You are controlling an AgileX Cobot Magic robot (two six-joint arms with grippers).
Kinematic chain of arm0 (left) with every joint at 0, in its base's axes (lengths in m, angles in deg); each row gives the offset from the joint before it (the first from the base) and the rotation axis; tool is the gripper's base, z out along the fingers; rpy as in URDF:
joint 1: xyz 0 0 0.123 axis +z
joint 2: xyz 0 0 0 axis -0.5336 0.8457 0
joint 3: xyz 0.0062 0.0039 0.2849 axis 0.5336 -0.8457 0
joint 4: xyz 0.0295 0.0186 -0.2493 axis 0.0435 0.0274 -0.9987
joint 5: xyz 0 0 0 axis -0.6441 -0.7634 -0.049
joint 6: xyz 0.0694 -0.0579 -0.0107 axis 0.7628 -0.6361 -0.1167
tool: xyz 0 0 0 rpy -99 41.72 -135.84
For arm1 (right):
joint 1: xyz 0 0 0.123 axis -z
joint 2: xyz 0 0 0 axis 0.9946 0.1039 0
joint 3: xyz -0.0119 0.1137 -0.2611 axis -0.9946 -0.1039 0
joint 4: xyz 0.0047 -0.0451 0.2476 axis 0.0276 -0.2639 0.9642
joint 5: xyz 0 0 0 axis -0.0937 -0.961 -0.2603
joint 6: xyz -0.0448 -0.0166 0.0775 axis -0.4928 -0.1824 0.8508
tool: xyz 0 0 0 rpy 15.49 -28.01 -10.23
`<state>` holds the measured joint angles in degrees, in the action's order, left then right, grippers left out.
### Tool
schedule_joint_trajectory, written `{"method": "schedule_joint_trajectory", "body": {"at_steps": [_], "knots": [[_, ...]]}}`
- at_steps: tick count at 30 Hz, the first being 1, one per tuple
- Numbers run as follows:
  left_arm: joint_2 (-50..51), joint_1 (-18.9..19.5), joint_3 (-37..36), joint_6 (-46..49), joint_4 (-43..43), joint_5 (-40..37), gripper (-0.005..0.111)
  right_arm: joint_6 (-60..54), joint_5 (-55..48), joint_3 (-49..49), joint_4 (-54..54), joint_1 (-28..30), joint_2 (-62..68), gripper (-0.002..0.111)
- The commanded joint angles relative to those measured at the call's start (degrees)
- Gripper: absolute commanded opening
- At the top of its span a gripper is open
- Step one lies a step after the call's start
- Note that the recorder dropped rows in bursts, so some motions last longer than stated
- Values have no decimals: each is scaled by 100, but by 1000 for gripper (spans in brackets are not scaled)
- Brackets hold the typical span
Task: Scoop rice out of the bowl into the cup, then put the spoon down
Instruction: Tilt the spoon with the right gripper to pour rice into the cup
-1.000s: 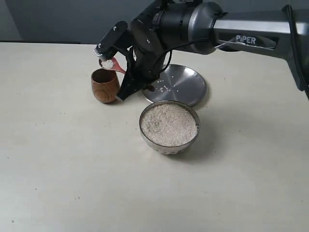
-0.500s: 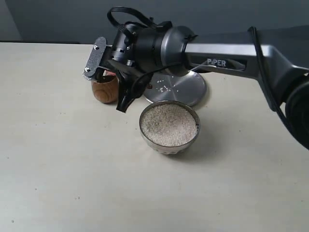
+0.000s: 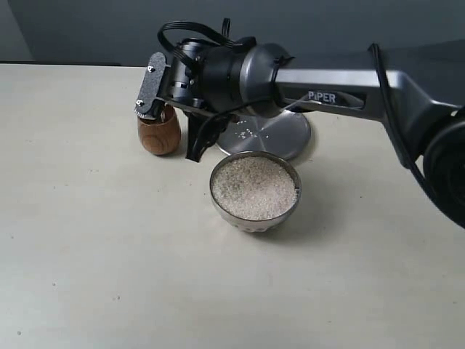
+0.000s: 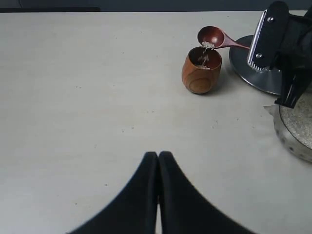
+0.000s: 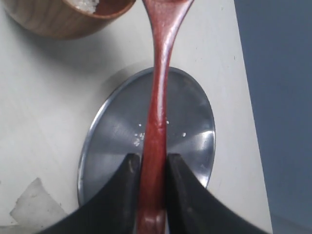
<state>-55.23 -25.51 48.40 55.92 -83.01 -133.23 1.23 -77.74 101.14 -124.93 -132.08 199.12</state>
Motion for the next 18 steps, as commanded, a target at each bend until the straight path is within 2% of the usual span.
{"method": "schedule_joint_trajectory", "body": {"at_steps": [1,18], "knots": [[23,4,34,6,13,-14,0,-207,-109,39,-91,-12,-19,-1],[23,4,34,6,13,-14,0,-426,-303,28,-567,-341,-8,-1]]}}
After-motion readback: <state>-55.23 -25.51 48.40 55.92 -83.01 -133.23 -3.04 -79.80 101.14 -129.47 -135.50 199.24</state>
